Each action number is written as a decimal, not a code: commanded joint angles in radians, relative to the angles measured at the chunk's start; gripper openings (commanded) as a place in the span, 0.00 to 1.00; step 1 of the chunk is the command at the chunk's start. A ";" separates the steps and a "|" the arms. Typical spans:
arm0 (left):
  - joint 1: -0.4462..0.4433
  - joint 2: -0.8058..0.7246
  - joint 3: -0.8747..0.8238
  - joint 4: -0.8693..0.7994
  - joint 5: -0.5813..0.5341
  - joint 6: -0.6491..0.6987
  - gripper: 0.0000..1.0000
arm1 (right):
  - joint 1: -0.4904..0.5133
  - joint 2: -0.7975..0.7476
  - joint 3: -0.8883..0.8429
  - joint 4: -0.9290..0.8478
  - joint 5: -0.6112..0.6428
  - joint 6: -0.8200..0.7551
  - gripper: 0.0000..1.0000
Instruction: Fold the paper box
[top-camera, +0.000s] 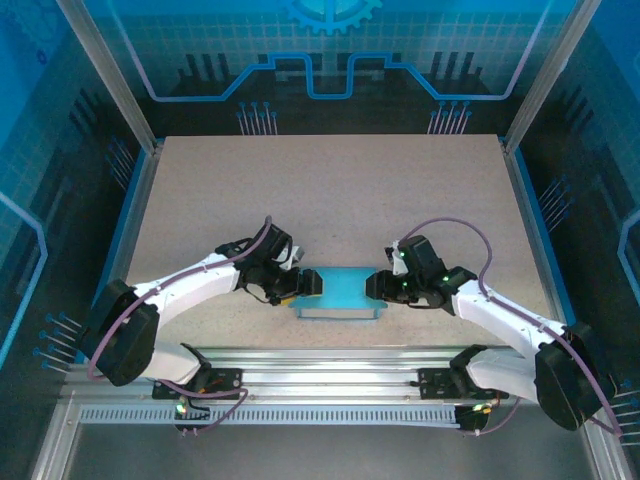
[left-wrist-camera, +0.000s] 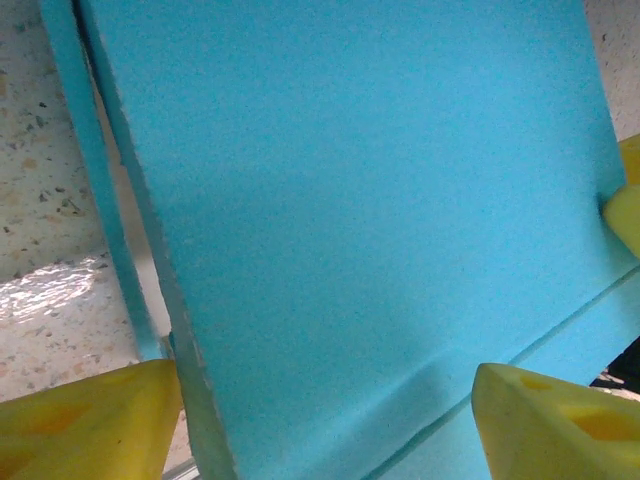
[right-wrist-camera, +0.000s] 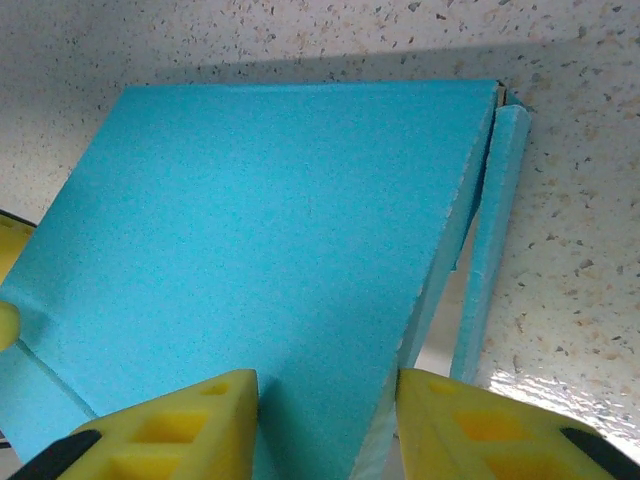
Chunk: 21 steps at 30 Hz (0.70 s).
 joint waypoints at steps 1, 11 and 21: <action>-0.005 -0.019 -0.002 -0.056 -0.014 0.036 0.72 | 0.020 0.011 0.000 -0.032 0.030 -0.014 0.39; -0.012 0.010 -0.012 -0.038 0.003 0.028 0.58 | 0.044 0.035 0.001 -0.026 0.062 -0.006 0.30; -0.019 0.031 -0.014 -0.013 0.024 0.015 0.48 | 0.062 0.056 0.006 -0.016 0.074 0.000 0.25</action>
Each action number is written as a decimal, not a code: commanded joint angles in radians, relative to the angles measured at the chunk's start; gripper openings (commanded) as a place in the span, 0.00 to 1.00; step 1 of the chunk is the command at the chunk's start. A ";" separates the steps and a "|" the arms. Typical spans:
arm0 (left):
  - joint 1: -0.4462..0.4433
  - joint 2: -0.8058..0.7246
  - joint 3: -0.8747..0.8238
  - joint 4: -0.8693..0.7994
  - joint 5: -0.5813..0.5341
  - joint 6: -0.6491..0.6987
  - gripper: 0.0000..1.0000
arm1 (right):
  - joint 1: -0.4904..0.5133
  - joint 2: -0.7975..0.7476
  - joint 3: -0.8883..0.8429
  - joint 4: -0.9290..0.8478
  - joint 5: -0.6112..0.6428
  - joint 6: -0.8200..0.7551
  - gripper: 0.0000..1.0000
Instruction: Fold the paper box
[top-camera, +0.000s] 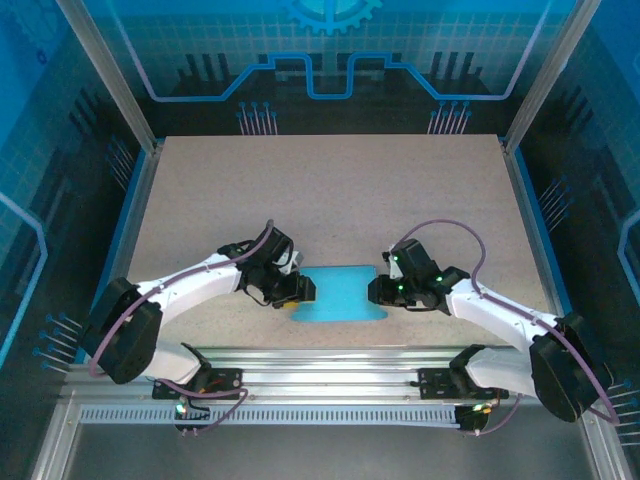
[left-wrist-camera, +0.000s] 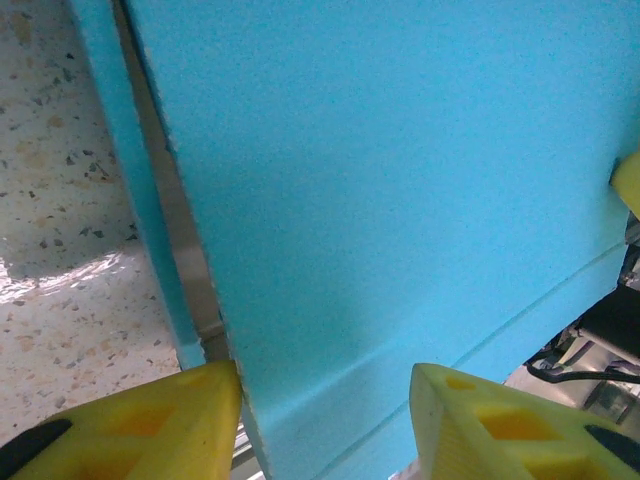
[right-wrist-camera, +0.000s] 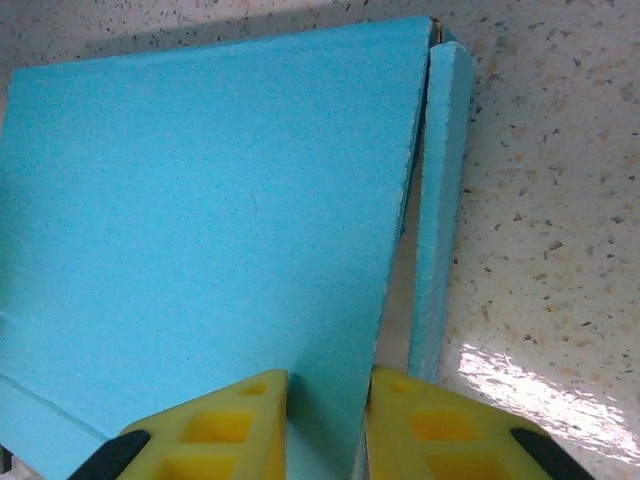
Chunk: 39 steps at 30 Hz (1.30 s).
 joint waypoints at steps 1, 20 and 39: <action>-0.010 0.017 -0.005 0.013 0.025 0.009 0.48 | 0.022 0.011 0.006 -0.002 0.008 -0.002 0.25; -0.010 -0.032 0.038 -0.024 0.041 0.032 0.38 | 0.039 0.031 0.052 -0.095 0.107 -0.042 0.24; -0.018 0.010 0.065 -0.094 -0.020 0.059 0.41 | 0.040 0.032 0.046 -0.072 0.094 -0.030 0.25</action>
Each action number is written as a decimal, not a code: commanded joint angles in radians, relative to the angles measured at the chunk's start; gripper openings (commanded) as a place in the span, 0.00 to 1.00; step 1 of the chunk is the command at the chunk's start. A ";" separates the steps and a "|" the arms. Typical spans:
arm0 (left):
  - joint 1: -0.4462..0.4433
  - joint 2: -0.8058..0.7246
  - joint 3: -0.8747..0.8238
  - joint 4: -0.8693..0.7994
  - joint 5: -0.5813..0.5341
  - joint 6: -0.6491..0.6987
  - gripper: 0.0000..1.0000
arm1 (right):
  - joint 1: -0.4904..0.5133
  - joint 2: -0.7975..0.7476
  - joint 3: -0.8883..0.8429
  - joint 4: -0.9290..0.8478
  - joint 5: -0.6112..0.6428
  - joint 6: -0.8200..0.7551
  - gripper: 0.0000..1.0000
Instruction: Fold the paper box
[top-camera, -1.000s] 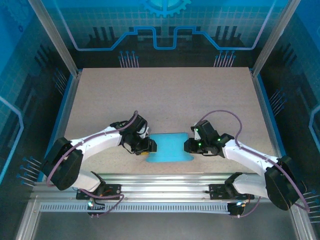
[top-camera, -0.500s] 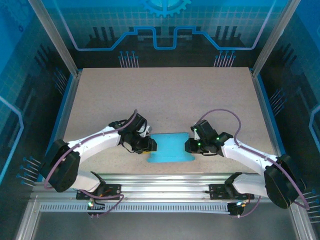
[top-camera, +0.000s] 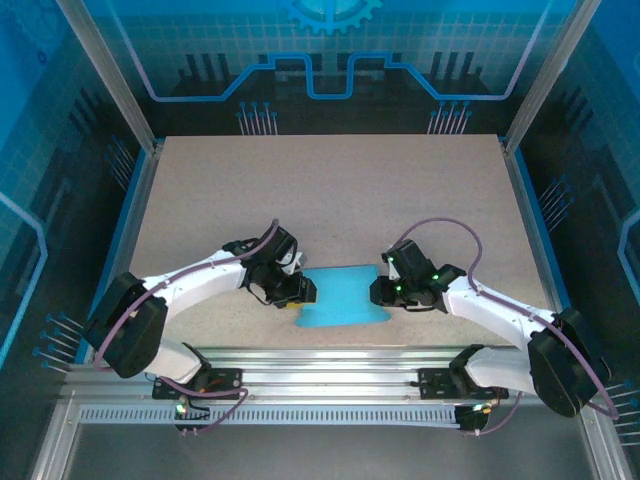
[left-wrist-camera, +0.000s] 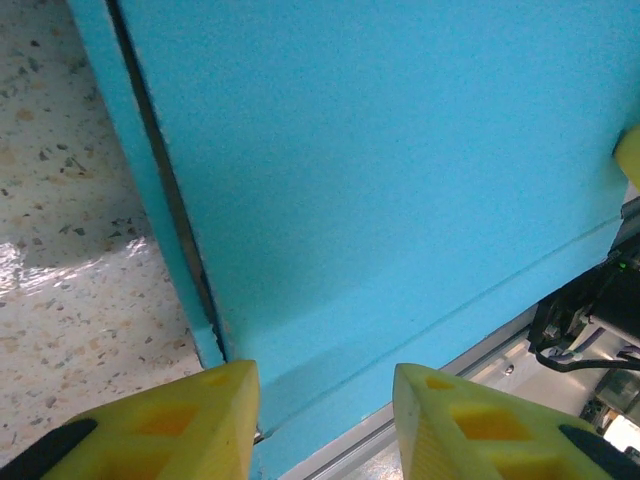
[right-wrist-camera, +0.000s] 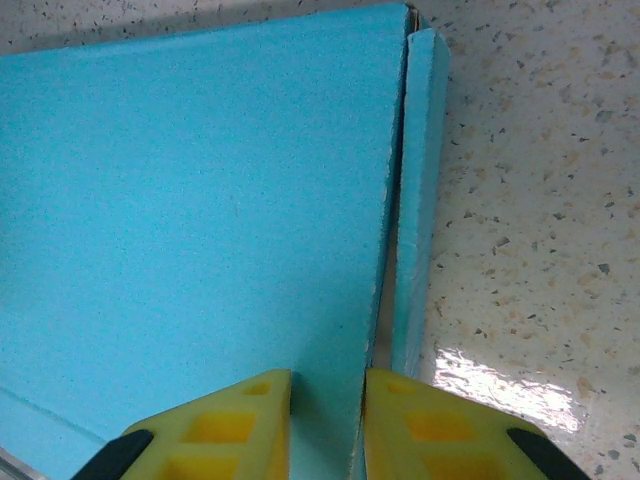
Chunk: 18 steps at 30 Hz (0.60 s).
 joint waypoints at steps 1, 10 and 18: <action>-0.007 -0.025 0.026 -0.051 -0.022 0.028 0.41 | 0.015 0.009 0.017 -0.013 0.009 -0.007 0.25; -0.024 0.018 0.019 0.037 0.029 -0.011 0.42 | 0.024 0.014 0.015 -0.036 0.046 -0.013 0.26; -0.034 0.053 0.020 0.041 0.013 -0.008 0.42 | 0.028 0.021 0.021 -0.051 0.059 -0.019 0.28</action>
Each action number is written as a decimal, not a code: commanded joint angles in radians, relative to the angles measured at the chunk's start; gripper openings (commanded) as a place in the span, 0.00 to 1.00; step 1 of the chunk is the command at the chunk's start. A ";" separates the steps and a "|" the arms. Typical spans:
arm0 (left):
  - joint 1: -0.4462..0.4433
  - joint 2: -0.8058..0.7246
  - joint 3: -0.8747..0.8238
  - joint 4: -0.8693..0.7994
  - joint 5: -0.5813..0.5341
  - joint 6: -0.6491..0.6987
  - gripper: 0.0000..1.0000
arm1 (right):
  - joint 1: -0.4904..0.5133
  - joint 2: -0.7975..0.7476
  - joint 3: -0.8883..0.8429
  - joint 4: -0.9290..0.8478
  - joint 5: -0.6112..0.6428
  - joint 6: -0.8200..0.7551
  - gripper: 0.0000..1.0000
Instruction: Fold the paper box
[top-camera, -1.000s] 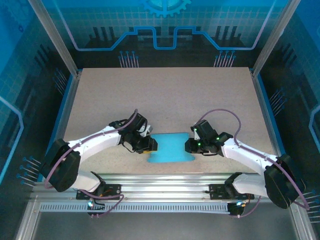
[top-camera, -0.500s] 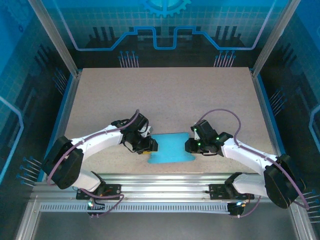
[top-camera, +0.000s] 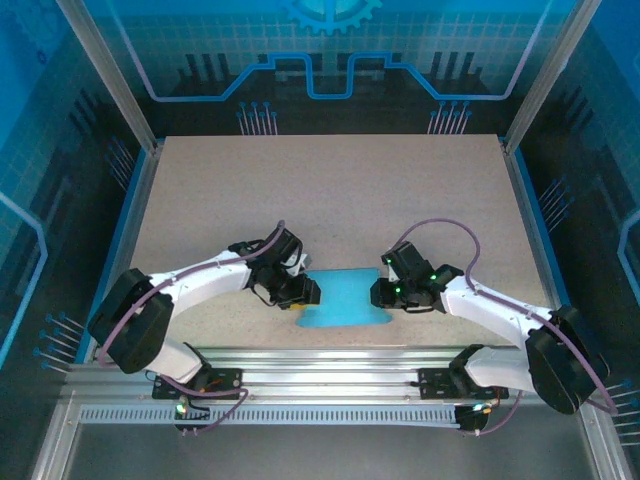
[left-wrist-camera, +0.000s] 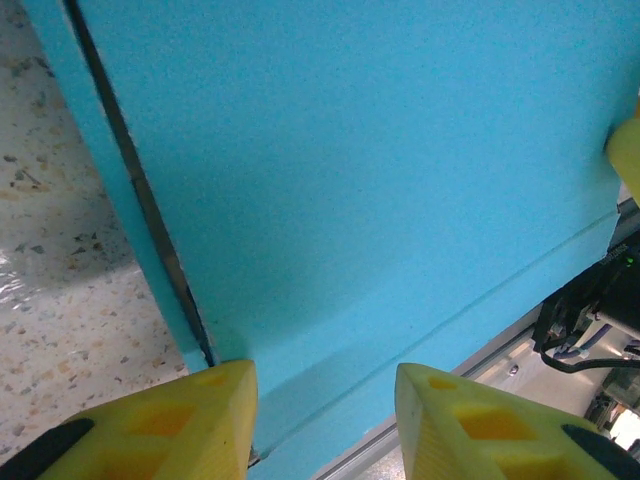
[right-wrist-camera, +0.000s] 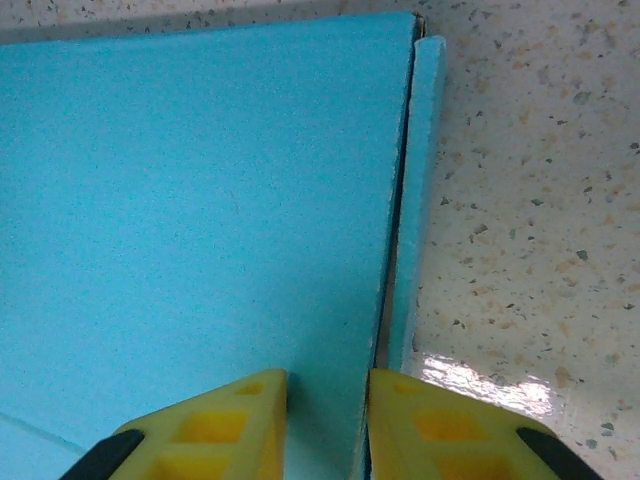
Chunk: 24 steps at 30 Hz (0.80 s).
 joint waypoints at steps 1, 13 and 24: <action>-0.007 0.020 0.020 -0.001 0.005 -0.002 0.42 | 0.014 0.005 0.024 -0.031 0.022 -0.015 0.29; -0.028 0.071 0.032 -0.027 -0.050 0.011 0.42 | 0.003 -0.050 0.097 -0.119 0.018 -0.094 0.38; -0.038 -0.014 0.048 0.003 0.011 -0.015 0.43 | 0.001 -0.074 0.030 -0.017 -0.238 -0.133 0.40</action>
